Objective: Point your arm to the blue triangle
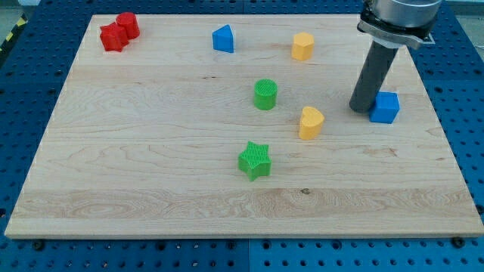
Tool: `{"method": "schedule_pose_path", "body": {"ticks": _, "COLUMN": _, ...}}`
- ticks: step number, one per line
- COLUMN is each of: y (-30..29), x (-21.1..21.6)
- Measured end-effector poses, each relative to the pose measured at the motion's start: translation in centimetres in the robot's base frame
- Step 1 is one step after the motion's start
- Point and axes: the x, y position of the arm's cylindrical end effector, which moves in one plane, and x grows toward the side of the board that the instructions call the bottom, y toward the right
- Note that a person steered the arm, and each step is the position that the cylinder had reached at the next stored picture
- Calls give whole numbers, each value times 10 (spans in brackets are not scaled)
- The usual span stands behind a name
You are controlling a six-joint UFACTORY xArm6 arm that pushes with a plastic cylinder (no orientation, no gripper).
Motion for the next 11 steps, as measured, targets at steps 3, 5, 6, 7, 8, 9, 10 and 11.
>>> {"method": "schedule_pose_path", "body": {"ticks": 3, "y": -9, "x": -13}}
{"method": "schedule_pose_path", "body": {"ticks": 5, "y": -77, "x": -45}}
{"method": "schedule_pose_path", "body": {"ticks": 6, "y": -129, "x": -65}}
{"method": "schedule_pose_path", "body": {"ticks": 7, "y": -171, "x": -73}}
{"method": "schedule_pose_path", "body": {"ticks": 8, "y": -240, "x": -107}}
{"method": "schedule_pose_path", "body": {"ticks": 9, "y": -286, "x": -145}}
{"method": "schedule_pose_path", "body": {"ticks": 10, "y": -298, "x": -167}}
{"method": "schedule_pose_path", "body": {"ticks": 11, "y": -292, "x": -180}}
